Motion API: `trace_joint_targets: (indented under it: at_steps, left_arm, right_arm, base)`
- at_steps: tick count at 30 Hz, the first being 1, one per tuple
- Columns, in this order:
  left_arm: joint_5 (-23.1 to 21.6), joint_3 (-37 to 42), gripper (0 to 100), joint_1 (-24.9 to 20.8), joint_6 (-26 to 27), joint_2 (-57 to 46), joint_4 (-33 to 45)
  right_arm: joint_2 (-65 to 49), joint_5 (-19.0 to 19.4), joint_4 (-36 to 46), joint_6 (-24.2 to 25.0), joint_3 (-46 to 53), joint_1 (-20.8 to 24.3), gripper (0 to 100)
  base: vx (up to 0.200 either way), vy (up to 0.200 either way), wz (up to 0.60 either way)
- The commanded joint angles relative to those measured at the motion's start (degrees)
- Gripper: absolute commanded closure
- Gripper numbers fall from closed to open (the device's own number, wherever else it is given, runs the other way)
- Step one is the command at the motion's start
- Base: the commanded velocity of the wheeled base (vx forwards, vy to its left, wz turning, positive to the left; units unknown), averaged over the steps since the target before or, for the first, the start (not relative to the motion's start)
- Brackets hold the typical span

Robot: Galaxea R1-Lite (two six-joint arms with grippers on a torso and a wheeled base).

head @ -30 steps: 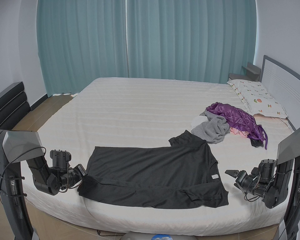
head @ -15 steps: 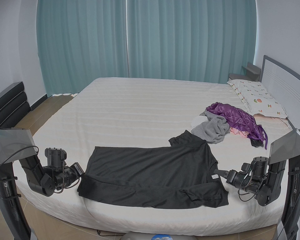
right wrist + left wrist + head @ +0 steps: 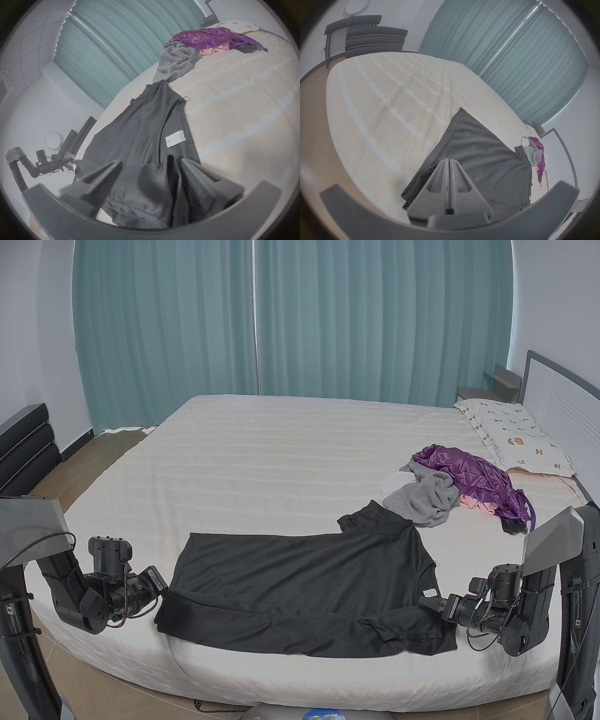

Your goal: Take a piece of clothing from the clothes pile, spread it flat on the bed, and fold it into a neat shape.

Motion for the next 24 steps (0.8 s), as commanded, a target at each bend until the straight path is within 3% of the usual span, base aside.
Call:
trace_joint_targets:
  at_steps: [1, 8, 24]
  left_arm:
    - [0.0, 0.3, 100, 0.0, 0.0, 0.0, 0.0]
    - [0.0, 1.3, 100, 0.2, 0.0, -1.1, -0.1]
    - [0.1, 5.8, 100, 2.5, 0.7, -6.7, -0.1]
  right_arm:
    - [1.2, 0.1, -0.2, -0.9, 0.4, -0.2, 100]
    - [-1.5, 0.4, -0.8, -2.1, 3.1, -2.0, 100]
    - [-15.7, 5.4, -0.8, -1.4, 15.1, -3.8, 100]
  base:
    - [0.000, 0.000, 0.00]
    - [0.000, 0.000, 0.00]
    - [0.000, 0.000, 0.00]
